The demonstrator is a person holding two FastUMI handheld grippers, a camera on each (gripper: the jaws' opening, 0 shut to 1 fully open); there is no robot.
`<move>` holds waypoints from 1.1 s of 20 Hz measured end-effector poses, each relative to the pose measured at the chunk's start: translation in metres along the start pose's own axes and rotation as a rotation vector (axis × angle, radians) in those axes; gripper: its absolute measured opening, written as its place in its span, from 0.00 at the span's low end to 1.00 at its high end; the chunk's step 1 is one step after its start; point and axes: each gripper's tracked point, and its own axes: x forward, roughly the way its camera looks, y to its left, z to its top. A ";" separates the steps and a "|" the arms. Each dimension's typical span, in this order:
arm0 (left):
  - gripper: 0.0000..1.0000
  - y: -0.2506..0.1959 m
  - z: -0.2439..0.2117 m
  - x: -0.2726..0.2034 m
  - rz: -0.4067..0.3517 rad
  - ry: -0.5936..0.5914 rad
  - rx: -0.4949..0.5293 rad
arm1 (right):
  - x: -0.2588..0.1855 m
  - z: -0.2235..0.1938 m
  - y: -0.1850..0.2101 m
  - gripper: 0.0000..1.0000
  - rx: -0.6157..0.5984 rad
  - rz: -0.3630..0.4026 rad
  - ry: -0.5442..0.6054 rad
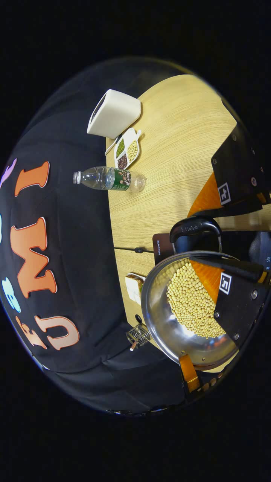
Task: First push the handle of the pot to place it horizontally, then grasp the pot with both hands and set it on the induction cooktop.
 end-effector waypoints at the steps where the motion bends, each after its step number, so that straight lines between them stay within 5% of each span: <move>1: 0.54 0.000 0.001 0.001 0.001 -0.005 0.004 | -0.001 0.000 0.000 0.51 -0.001 -0.001 -0.004; 8: 0.66 0.010 0.002 -0.004 0.082 -0.016 0.033 | -0.002 0.004 0.003 0.65 -0.021 0.006 -0.033; 11: 0.97 0.011 0.011 -0.012 0.133 -0.054 0.028 | -0.012 0.011 0.004 0.87 -0.057 0.022 -0.060; 12: 0.97 0.009 0.018 -0.017 0.136 -0.079 0.034 | -0.017 0.018 0.004 0.94 -0.059 0.035 -0.081; 15: 0.97 -0.009 0.045 -0.042 0.135 -0.167 0.055 | -0.040 0.048 0.003 0.94 -0.018 0.092 -0.160; 22: 0.96 -0.078 0.125 -0.107 0.072 -0.398 0.070 | -0.115 0.127 -0.048 0.94 -0.053 0.045 -0.361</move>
